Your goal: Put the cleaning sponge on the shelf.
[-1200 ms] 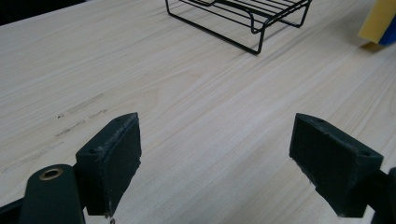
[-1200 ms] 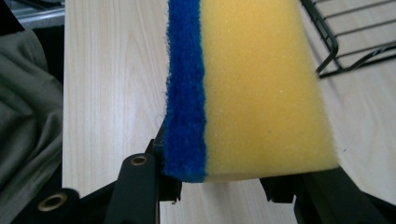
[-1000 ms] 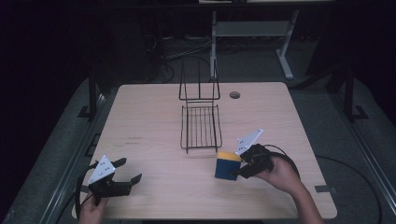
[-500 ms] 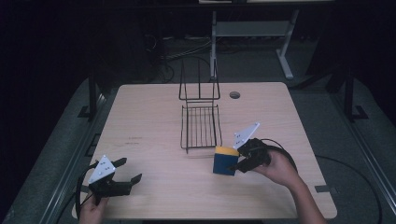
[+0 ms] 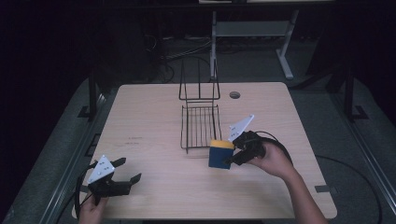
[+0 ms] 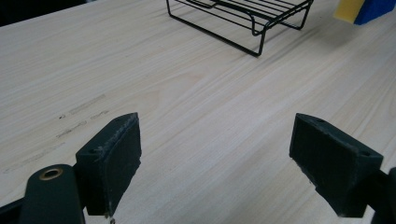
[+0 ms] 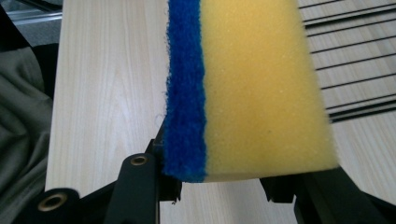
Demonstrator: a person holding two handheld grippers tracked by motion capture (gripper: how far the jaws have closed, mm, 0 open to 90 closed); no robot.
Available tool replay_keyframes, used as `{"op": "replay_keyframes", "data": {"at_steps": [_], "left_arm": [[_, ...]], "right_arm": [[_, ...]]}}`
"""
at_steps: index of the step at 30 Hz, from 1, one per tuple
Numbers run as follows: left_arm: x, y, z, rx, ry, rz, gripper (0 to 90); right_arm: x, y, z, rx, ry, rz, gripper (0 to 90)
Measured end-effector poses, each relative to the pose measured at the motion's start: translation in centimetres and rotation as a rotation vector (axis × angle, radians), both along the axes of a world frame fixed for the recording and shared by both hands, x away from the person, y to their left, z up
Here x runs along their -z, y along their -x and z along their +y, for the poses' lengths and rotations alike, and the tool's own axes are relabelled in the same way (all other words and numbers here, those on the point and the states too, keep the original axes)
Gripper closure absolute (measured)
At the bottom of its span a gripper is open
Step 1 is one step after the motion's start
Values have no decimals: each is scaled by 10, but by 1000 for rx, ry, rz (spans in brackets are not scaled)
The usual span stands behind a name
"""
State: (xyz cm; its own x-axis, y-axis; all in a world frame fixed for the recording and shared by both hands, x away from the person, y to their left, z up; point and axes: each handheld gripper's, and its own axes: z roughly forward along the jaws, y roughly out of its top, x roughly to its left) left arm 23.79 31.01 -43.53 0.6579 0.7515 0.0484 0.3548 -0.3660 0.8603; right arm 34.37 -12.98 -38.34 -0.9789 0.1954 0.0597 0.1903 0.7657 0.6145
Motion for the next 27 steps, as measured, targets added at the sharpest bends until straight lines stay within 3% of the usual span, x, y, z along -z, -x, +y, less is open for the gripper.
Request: {"op": "replay_keyframes", "data": {"at_steps": [27], "left_arm": [[-1,0,1,-1,12,-5,162]], "right_arm": [[-19,-35,16,0,16,-22,559]]}}
